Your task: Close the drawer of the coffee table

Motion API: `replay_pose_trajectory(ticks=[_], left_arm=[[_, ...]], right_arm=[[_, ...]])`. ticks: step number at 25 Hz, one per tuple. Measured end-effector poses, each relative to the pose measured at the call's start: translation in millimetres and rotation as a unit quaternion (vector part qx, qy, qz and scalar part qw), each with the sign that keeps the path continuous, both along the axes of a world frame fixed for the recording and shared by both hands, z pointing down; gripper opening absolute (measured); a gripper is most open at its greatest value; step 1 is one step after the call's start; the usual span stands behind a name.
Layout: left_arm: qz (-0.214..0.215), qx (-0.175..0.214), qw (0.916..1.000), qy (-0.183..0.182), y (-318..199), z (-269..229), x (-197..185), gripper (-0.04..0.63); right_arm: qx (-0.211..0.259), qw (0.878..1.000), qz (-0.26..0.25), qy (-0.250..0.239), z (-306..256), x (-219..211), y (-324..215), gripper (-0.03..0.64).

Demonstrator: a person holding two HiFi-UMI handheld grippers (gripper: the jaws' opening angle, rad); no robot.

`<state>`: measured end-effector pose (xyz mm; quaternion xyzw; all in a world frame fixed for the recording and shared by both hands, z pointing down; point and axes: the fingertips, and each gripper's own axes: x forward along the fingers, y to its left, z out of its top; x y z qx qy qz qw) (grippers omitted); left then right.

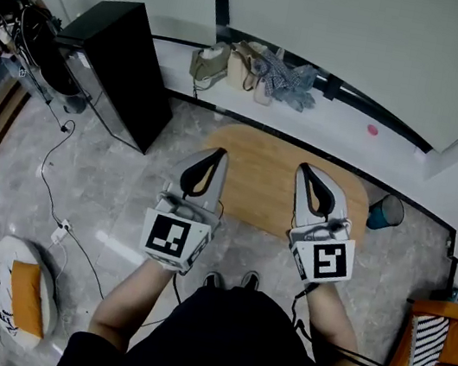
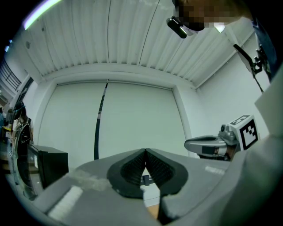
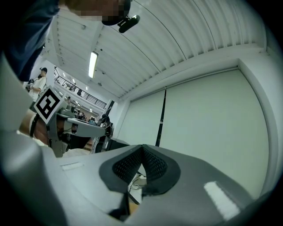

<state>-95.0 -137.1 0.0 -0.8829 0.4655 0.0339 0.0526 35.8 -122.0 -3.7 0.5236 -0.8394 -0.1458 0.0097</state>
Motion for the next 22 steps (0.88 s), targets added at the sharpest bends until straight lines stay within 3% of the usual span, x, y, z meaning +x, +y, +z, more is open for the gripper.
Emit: replay_pose_trajectory(ticks=[22], left_arm=[[0.003,-0.008,0.9999,-0.01,1,7,18,0.003]], right_arm=[[-0.01,1.0,0.003,-0.01,10,19,0,0.002]])
